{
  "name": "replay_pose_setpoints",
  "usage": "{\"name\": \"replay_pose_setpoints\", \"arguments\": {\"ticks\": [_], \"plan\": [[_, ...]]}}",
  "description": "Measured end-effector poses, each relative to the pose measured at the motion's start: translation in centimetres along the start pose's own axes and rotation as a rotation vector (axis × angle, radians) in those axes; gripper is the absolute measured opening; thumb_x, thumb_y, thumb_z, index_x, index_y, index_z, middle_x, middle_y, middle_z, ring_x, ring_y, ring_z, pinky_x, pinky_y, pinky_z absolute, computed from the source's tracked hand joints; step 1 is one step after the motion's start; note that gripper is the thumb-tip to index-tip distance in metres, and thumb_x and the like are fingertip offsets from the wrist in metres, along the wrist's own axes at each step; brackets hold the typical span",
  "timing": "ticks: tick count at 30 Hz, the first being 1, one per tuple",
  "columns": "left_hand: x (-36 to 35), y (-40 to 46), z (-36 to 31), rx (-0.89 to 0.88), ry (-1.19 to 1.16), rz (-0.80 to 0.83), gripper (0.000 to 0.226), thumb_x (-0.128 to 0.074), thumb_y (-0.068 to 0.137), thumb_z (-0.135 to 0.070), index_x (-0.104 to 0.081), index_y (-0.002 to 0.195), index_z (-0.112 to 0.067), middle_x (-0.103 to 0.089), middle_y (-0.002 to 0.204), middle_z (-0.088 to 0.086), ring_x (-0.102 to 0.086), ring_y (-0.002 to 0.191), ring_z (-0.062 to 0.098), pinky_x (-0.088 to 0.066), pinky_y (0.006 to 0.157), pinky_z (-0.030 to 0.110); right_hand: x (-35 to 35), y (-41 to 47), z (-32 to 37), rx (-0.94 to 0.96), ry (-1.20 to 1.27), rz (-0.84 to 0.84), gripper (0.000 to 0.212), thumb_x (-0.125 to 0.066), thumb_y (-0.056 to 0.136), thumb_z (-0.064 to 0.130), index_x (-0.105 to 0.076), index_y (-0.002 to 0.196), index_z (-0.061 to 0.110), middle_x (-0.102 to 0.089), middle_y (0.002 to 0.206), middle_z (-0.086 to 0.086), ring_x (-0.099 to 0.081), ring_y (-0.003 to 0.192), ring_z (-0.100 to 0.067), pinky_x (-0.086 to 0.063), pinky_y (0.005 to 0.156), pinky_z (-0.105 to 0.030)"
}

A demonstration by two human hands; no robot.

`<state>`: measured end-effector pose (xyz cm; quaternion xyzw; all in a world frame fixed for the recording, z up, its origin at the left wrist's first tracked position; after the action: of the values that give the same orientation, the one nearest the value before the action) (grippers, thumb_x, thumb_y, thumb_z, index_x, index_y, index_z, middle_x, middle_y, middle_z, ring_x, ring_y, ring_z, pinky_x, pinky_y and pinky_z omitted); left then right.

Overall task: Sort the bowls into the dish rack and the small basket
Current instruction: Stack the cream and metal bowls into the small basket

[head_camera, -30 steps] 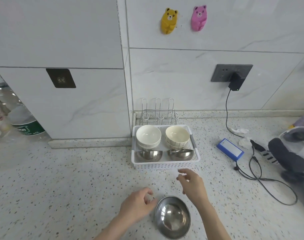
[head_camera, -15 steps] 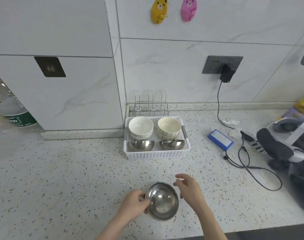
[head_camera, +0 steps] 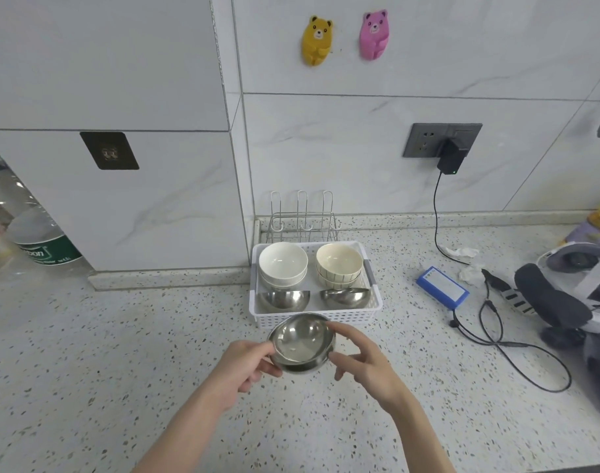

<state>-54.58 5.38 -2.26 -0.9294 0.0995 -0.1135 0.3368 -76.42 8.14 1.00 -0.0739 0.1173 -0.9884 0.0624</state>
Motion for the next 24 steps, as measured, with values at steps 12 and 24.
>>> {"name": "replay_pose_setpoints", "arguments": {"ticks": [12,24], "plan": [[2.6,1.7,-2.2,0.020,0.040,0.065,0.040,-0.062,0.088,-0.048,-0.075,0.092,-0.011,-0.077,0.080,0.009,-0.033,0.041,0.006,-0.017,0.037,0.018,0.2,3.7,2.0,0.064,0.030,-0.018,0.039,-0.084,0.072,0.030,-0.066,0.105,0.024,-0.063,0.120,-0.005,-0.066,0.078,-0.040,-0.057,0.058,-0.036],[3.4,2.1,-9.7,-0.452,0.074,-0.070,0.051,-0.052,0.080,-0.068,-0.046,0.128,-0.050,-0.056,0.115,-0.023,-0.059,0.093,0.003,-0.045,0.069,0.023,2.4,8.0,5.1,0.083,0.029,-0.052,0.033,-0.080,0.075,0.030,-0.063,0.098,0.014,-0.074,0.099,-0.002,-0.064,0.069,-0.014,-0.048,0.049,-0.028]]}}
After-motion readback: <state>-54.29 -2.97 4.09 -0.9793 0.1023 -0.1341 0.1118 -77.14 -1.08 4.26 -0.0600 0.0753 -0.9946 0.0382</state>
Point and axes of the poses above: each hand's wrist, its own y-axis towards the middle knuckle, its own x-axis out of the back of the hand, z = x × y, the point moved 8 cm from there along y, towards the middle knuckle
